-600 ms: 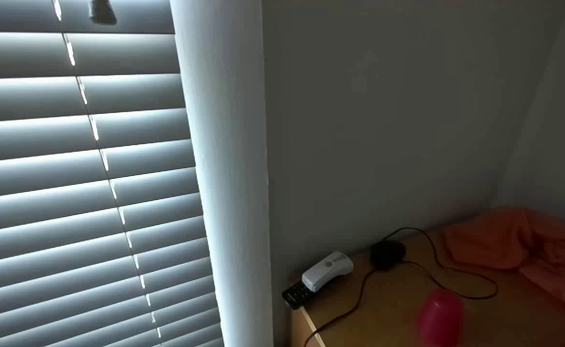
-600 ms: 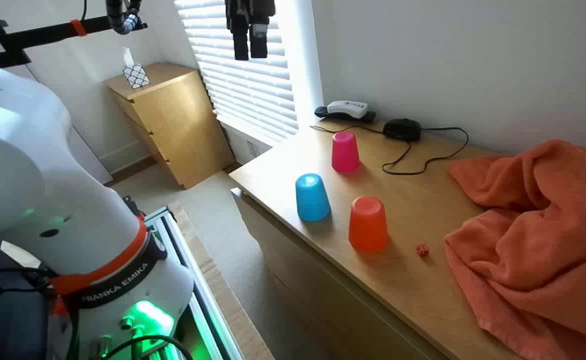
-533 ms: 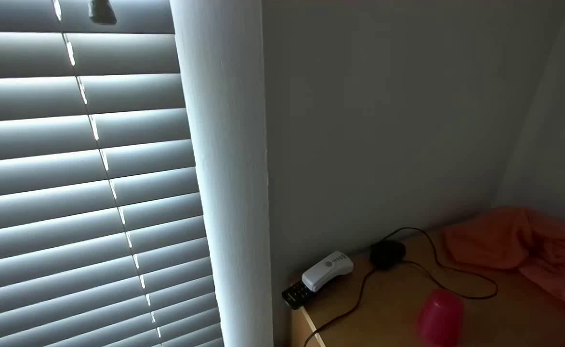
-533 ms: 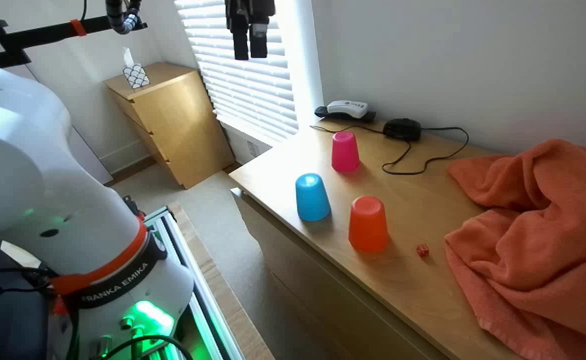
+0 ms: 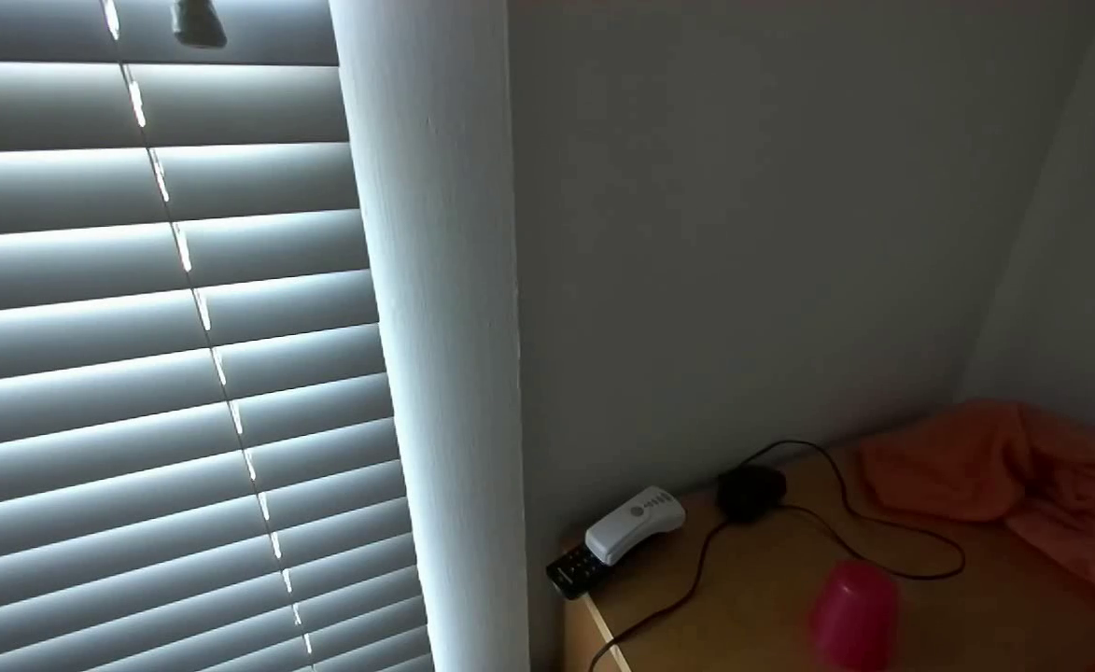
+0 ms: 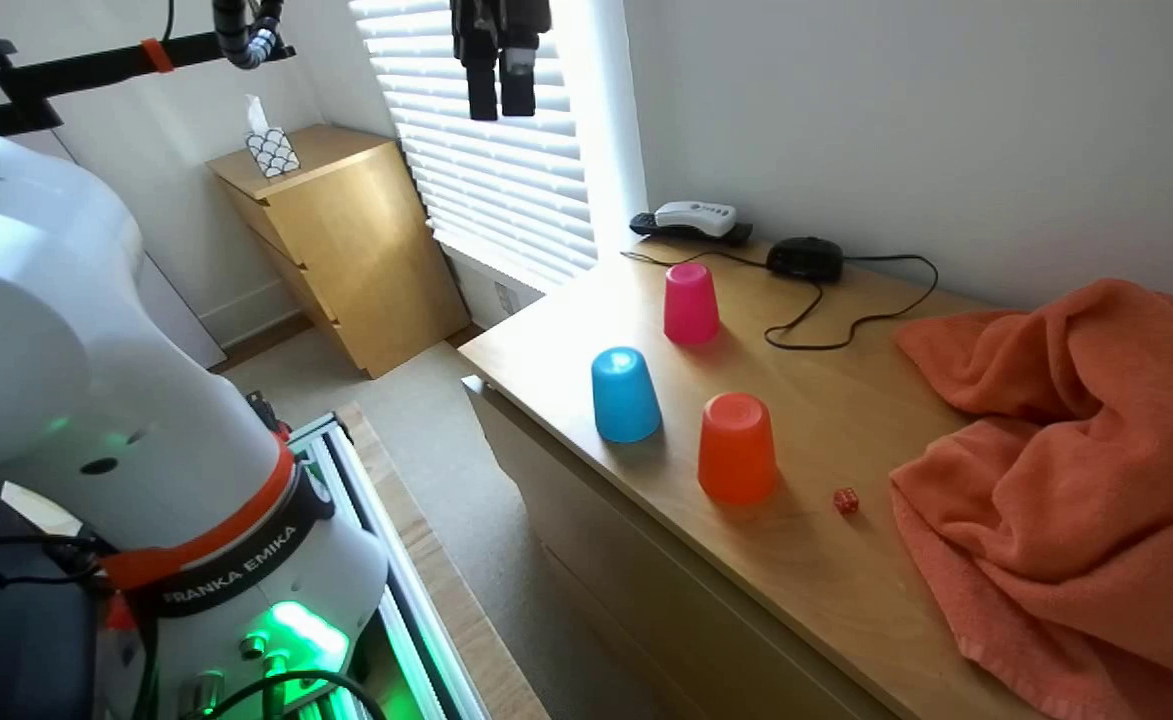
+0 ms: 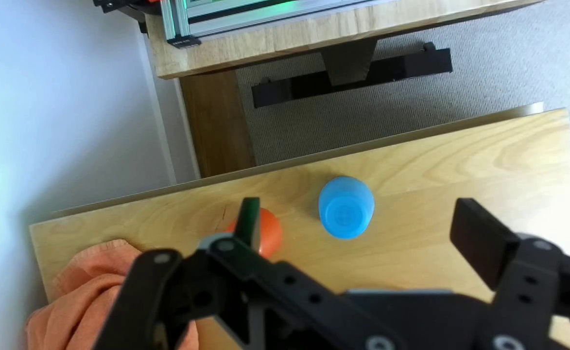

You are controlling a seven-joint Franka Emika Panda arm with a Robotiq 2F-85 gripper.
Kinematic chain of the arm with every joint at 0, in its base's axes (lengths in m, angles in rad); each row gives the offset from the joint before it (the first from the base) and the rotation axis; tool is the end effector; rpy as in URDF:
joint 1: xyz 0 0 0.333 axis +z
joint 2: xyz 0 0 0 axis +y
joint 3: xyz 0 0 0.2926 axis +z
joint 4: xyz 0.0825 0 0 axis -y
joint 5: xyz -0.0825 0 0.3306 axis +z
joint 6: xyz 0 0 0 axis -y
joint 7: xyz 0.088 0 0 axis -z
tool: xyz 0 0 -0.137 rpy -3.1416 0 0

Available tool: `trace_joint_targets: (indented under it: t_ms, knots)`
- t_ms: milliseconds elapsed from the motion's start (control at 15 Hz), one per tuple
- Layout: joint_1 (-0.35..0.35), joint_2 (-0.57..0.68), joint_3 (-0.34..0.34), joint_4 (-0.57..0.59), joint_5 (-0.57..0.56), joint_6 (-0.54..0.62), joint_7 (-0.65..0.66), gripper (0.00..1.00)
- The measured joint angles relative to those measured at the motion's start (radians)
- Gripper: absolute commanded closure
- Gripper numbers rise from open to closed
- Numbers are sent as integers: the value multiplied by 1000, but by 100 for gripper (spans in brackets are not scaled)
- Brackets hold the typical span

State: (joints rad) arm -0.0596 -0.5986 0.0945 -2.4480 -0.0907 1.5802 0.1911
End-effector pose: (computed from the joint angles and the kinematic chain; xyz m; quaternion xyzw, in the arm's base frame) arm 0.2927 -0.0005 0.4546 0.9848 -0.0822 -0.1270 0.0849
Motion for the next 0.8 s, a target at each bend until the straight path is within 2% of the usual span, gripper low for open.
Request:
trace_joint_targets:
  t_ms: [133,333,533,600,800]
  knots:
    - [-6,14,-13,7,0,1,11,0]
    - [-38,96,-79,42,21,20,24,0]
    - [-60,227,-146,98,111,70,27,0]
    - [-62,278,-157,122,157,82,36,0]
    - [-62,326,-157,143,160,85,37,0]
